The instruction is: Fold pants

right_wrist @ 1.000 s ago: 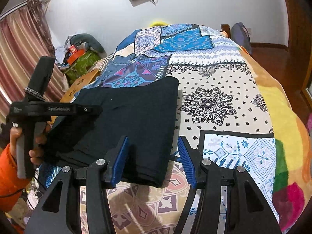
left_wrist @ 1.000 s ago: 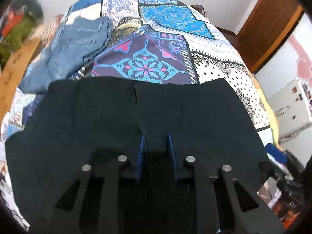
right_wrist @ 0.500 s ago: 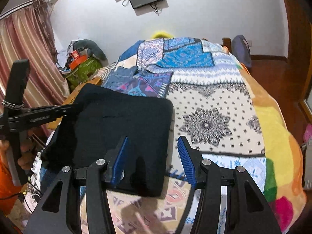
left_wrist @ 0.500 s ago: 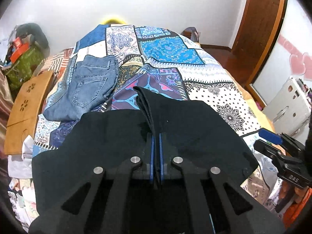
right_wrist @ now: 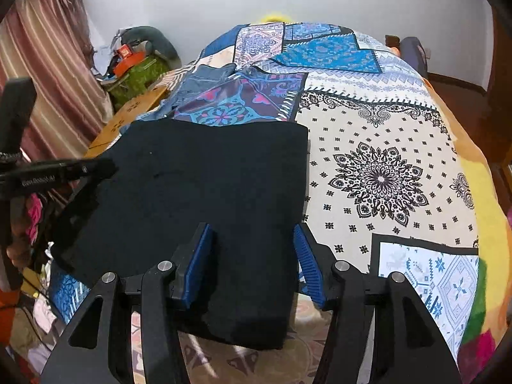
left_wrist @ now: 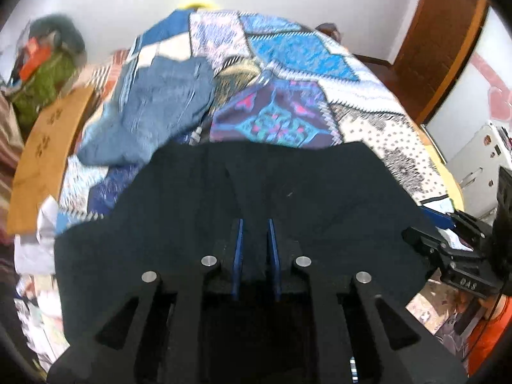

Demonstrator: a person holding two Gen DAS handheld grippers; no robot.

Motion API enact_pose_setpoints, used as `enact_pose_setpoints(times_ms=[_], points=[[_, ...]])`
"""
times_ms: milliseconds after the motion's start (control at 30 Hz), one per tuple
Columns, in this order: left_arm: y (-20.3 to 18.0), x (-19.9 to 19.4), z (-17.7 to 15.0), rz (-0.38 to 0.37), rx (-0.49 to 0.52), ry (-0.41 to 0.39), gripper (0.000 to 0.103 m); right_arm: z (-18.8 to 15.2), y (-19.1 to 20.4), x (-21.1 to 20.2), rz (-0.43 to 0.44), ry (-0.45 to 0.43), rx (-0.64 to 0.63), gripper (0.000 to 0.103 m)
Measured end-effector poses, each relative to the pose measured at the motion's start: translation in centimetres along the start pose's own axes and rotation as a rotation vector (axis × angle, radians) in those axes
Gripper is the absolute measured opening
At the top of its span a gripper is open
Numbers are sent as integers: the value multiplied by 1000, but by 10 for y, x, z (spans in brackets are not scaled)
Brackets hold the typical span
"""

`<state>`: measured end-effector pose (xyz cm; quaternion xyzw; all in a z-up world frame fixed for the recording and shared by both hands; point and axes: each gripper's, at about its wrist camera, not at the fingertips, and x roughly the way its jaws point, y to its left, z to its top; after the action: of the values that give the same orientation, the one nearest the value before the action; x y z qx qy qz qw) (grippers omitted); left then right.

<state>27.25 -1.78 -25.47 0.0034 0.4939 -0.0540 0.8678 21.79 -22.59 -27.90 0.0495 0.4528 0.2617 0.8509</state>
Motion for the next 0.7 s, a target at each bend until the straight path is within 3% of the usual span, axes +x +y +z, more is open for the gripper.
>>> enact_pose_setpoints(times_ms=[133,233,400,500,700], points=[[-19,-7,9,-17,51,-35,33,17,-1,-15,4,-47,-14,51],[-35,6,11,-34,71,-12,46,35,3,-14,17,-69,-39,51],[-55,50,2,-14,99,89,46,42,12,19,25,6,-88,51],[-60,53,-2,10,131,67,47,31,14,40,26,77,-96,51],[-38,30,-1,18,75,34,47,33,12,19,31,43,-73,51]])
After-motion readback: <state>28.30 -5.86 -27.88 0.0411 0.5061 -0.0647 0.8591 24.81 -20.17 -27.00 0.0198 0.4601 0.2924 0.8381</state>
